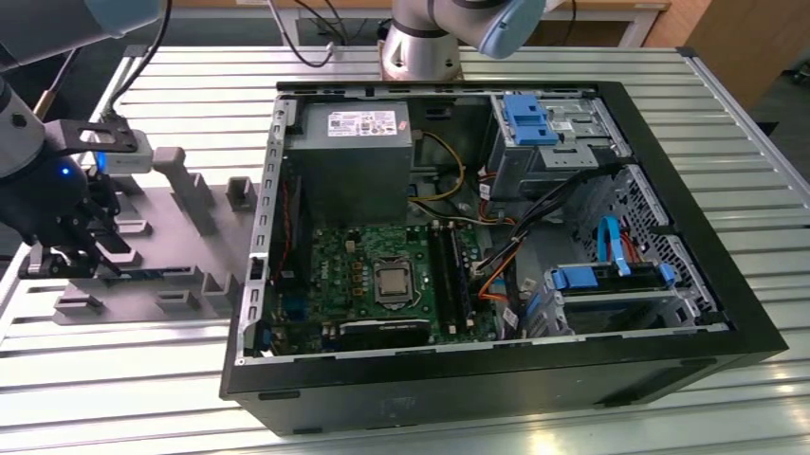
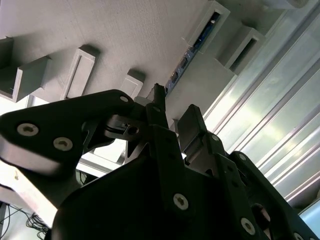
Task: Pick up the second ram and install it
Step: 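Pick up the second ram and move it above second insertion slot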
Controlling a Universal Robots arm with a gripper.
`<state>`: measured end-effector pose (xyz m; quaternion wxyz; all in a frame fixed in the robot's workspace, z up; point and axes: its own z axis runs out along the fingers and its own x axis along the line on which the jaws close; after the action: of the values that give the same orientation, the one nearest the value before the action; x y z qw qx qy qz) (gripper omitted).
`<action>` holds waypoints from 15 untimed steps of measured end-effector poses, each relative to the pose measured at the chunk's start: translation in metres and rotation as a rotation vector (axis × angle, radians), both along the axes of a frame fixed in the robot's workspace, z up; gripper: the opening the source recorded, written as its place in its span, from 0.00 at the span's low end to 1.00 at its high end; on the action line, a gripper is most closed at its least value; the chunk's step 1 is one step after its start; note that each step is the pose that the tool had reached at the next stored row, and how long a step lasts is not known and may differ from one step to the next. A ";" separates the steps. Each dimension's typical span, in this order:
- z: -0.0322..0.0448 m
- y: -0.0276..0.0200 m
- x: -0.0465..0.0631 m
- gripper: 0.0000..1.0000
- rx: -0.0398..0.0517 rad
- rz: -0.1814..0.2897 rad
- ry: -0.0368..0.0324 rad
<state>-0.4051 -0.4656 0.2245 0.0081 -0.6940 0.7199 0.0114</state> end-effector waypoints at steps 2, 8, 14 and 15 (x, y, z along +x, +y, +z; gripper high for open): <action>0.0000 0.0000 0.000 0.38 0.0000 0.000 0.0000; -0.0013 0.0000 -0.002 0.38 0.0001 0.000 -0.0002; -0.0073 0.0002 -0.002 0.38 -0.0002 0.000 0.0001; -0.0087 0.0002 -0.002 0.38 -0.0002 0.000 0.0001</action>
<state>-0.4073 -0.4653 0.2158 0.0081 -0.6940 0.7199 0.0113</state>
